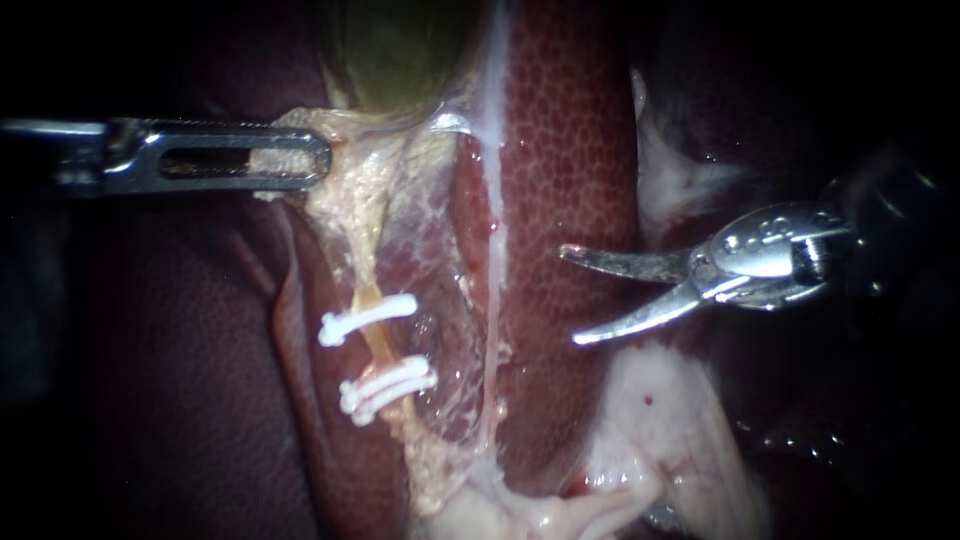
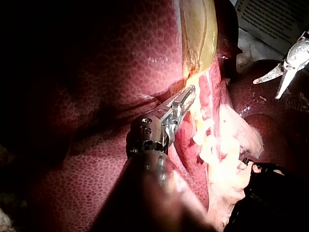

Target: Go to the cutting position left tube

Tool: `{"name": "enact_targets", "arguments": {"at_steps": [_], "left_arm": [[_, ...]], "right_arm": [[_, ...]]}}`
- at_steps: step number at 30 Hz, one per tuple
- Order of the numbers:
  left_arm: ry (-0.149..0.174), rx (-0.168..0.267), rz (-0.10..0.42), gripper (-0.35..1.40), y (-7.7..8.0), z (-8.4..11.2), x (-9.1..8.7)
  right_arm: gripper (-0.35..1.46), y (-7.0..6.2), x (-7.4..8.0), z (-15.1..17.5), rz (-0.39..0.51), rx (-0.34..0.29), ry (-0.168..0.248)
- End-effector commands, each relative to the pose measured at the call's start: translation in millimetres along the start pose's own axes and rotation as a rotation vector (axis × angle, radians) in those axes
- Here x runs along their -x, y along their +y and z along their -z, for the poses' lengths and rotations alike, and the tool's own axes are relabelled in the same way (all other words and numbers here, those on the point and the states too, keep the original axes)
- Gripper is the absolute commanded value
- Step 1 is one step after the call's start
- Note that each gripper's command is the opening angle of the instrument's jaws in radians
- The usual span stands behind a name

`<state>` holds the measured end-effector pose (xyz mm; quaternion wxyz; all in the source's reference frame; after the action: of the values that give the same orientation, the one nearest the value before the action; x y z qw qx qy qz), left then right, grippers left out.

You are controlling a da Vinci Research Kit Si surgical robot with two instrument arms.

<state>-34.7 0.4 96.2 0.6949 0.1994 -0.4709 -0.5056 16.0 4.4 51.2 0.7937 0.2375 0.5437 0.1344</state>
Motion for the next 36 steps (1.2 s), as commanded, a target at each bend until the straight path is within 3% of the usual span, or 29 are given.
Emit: {"name": "enact_targets", "arguments": {"at_steps": [1,14,21,28,36], "left_arm": [[0.0,0.0,0.0,-0.35,0.0,0.0,0.0],[0.0,0.001,0.0,-0.35,-0.2,0.0,0.0],[-0.001,0.003,0.0,-0.35,-0.3,-0.1,-0.1],[-0.002,0.004,-0.001,-0.35,-0.3,-0.2,-0.2],[-0.002,0.004,-0.001,-0.35,-0.4,-0.3,-0.2]], "right_arm": [[1.43,0.0,0.4,-0.5,0.002,-0.008,0.004],[1.43,0.4,7.1,-9.9,-0.036,-0.082,-0.056],[1.43,0.4,9.8,-14.0,-0.064,-0.121,-0.062],[1.43,0.2,10.9,-16.8,-0.081,-0.14,-0.082],[1.43,0.3,10.8,-18.0,-0.081,-0.152,-0.082]]}}
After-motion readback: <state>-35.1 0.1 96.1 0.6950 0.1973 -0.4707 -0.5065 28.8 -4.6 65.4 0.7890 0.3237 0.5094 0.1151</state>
